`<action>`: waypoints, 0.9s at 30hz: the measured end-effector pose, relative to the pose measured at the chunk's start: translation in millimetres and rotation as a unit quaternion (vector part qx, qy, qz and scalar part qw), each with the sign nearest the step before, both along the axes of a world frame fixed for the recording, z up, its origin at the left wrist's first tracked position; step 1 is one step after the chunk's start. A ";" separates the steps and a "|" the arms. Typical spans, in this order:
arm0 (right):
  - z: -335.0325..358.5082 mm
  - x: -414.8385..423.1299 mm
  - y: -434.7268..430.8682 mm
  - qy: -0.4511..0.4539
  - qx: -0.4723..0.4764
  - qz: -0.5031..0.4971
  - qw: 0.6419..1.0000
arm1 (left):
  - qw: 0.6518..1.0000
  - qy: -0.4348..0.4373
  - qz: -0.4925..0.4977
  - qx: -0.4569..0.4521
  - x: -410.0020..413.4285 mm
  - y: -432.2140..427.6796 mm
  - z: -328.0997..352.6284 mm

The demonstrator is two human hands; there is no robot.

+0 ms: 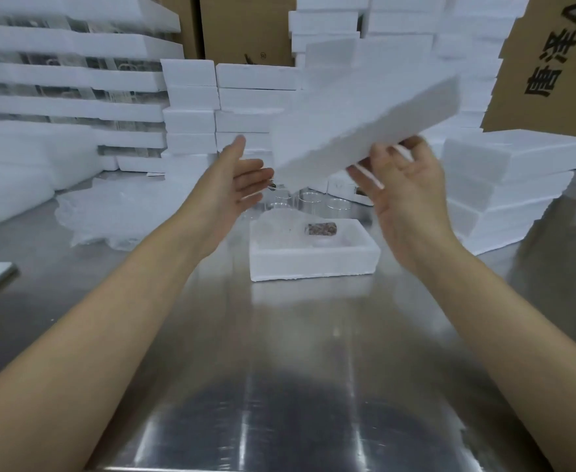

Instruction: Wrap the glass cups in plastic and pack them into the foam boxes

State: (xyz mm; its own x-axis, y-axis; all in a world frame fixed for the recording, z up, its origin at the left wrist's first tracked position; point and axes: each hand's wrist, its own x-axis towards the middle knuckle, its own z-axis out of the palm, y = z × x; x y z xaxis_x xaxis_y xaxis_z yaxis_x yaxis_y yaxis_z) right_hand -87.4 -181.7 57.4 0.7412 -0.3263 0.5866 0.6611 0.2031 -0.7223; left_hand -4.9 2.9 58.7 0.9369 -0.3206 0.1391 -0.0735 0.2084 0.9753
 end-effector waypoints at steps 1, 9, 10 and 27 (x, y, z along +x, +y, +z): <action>-4.1 2.0 1.8 0.040 0.026 0.060 0.997 | 0.999 0.020 -0.038 -0.034 -1.9 -0.9 0.8; -15.7 11.9 -20.8 0.227 0.226 -0.080 0.944 | 1.000 0.015 -0.011 -0.016 -0.3 -1.5 -8.9; -17.1 13.4 -27.5 0.241 0.238 -0.078 0.938 | 1.000 0.013 -0.004 0.007 0.0 -2.4 -10.4; -38.0 19.7 -36.5 0.320 -0.258 -0.134 0.902 | 0.989 0.125 0.039 0.075 -0.6 -13.8 -24.9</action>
State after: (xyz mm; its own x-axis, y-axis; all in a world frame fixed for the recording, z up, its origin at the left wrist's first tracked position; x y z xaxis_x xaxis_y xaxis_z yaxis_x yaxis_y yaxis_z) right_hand -67.7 -218.2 19.4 0.9166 -0.3511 0.1913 0.0498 -0.3743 -0.9259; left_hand -5.5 -10.9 33.8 0.9587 -0.2451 -0.1442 0.1645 0.0643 0.9843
